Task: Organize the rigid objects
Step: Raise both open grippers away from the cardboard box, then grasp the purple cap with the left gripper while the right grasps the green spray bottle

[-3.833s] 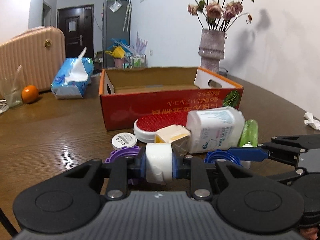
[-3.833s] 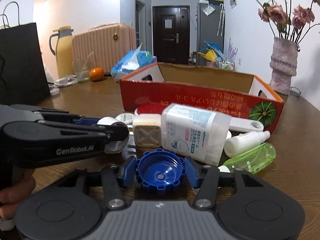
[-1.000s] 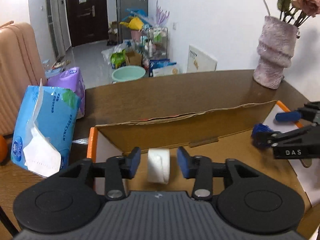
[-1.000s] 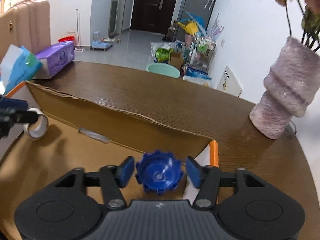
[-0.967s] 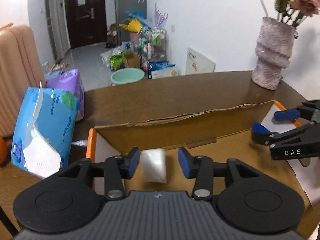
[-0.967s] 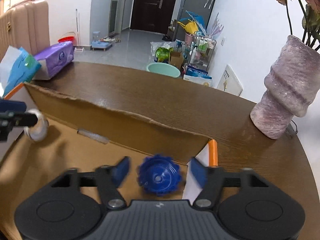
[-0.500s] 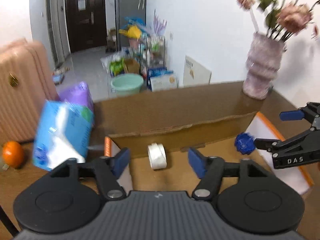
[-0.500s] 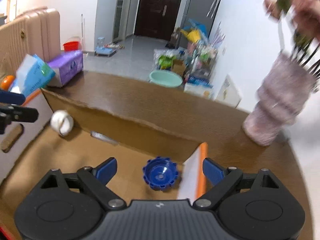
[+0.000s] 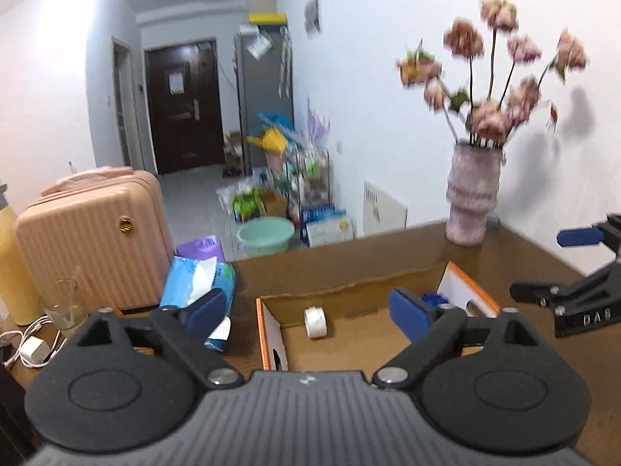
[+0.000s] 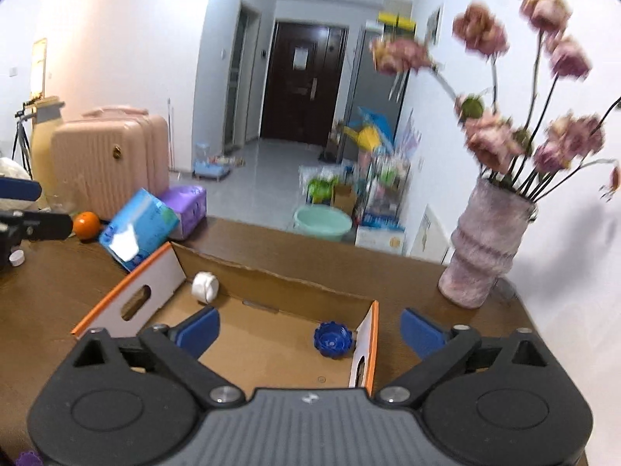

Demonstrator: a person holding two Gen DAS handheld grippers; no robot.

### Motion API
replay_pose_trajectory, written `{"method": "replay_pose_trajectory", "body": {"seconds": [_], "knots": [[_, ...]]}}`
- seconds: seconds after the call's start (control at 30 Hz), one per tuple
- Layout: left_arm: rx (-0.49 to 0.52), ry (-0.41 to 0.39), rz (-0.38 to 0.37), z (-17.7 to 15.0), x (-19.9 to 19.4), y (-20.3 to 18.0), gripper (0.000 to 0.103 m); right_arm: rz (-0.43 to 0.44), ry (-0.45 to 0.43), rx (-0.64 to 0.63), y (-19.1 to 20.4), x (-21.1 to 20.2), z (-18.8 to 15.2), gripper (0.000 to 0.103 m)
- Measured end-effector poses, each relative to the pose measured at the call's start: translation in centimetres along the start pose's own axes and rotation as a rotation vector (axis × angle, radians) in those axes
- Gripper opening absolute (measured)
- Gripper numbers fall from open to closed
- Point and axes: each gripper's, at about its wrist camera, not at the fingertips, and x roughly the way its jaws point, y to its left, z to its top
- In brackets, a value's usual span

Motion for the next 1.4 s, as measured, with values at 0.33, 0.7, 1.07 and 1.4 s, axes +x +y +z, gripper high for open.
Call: {"method": "replay_pose_trajectory", "body": {"seconds": [0.33,0.7,1.07,1.4], "knots": [[-0.027,-0.199,0.058,-8.2,-6.7,-2.4,0.100,0.023,-0.264,0.103,2.5,-6.8,-7.7,0.103],[0.057,-0.239,0.146,-17.1,-16.3,-4.6,0.103,-0.034,-0.228,0.134,6.1,-13.9,-15.1,0.103],[0.070,-0.087,0.103,-27.3,-19.1,-4.2,0.103,-0.081,-0.096,0.326,9.6,-19.1,-28.0,0.103],[-0.004,0.006,0.047,-27.6,-14.7,-3.9,0.102,-0.150,-0.057,0.311,8.0,-17.6,-27.1,0.103]]}}
